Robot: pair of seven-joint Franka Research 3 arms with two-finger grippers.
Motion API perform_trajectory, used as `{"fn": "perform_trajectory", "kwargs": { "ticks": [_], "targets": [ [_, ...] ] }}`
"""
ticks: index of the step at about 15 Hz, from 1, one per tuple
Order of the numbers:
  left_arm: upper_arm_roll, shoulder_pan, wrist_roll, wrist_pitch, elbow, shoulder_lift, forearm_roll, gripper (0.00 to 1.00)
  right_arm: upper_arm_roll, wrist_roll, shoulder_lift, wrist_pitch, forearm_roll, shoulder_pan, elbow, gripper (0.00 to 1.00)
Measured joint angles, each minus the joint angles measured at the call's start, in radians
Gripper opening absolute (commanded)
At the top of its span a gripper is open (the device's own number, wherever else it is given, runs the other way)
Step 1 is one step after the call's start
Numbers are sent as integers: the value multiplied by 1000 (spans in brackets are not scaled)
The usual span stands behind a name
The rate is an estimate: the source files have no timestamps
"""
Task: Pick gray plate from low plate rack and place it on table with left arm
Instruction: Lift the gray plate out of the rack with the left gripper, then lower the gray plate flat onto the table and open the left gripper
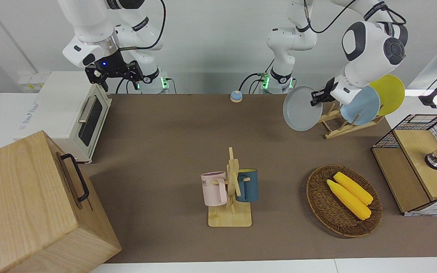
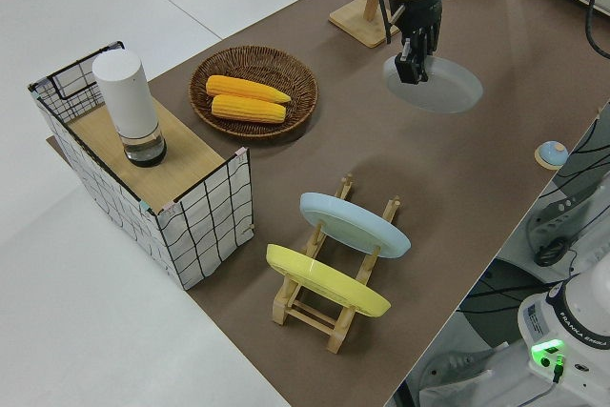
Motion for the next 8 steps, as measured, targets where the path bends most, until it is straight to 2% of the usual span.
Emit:
{"fn": "perform_trajectory", "kwargs": {
  "ticks": [6,8],
  "targets": [
    [-108,0,-88,298,-188,-8,-52,102,0,0,0,0,0,0,0,983],
    [-124,0,-95,370,-246,-24,-52,102,0,0,0,0,0,0,0,983]
  ]
}}
